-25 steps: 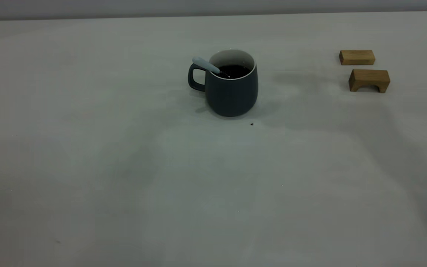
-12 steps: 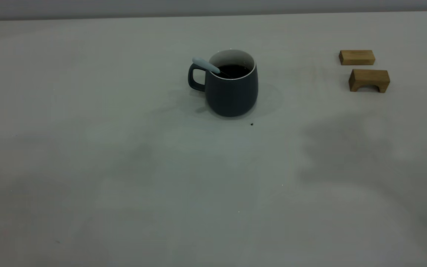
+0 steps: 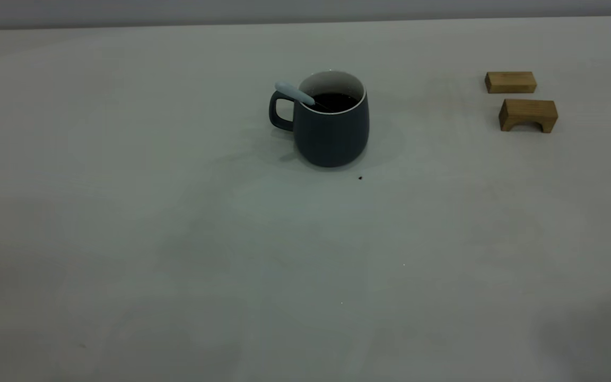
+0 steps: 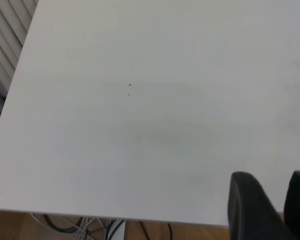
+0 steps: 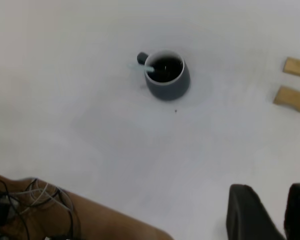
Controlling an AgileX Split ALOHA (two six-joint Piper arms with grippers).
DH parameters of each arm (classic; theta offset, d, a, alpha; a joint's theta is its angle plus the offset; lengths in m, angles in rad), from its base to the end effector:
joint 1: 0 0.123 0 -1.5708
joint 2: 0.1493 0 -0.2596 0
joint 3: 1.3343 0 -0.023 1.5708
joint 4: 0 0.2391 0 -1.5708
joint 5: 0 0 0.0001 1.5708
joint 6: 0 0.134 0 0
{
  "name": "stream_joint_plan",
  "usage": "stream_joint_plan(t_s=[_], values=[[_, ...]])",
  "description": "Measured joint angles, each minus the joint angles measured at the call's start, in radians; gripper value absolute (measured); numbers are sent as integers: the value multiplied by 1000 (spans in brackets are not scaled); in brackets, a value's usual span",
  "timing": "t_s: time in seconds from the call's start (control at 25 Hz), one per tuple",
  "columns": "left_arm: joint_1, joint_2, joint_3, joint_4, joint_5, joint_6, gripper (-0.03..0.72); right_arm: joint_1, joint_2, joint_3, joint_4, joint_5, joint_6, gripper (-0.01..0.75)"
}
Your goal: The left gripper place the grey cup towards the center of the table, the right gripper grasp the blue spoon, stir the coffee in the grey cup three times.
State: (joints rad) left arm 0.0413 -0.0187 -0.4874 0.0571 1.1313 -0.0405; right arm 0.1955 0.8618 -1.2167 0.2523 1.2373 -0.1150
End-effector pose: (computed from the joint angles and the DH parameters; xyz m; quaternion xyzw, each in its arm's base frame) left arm 0.0426 0.0087 0.2410 -0.0377 0.8684 0.0287 0.4935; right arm 0.1513 0.0622 0.3740 -0.1488 0.9063 0.1406 0.3698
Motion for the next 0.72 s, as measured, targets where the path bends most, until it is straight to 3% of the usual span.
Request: stream_joint_plan(t_s=[0.4,0.72], values=[[0,0,0,0,0,0,242,-154,-445,386,-21,0,-54,238],[0,0,0,0,0,1,242,-173,-667,671,-54,-69,-124,238]])
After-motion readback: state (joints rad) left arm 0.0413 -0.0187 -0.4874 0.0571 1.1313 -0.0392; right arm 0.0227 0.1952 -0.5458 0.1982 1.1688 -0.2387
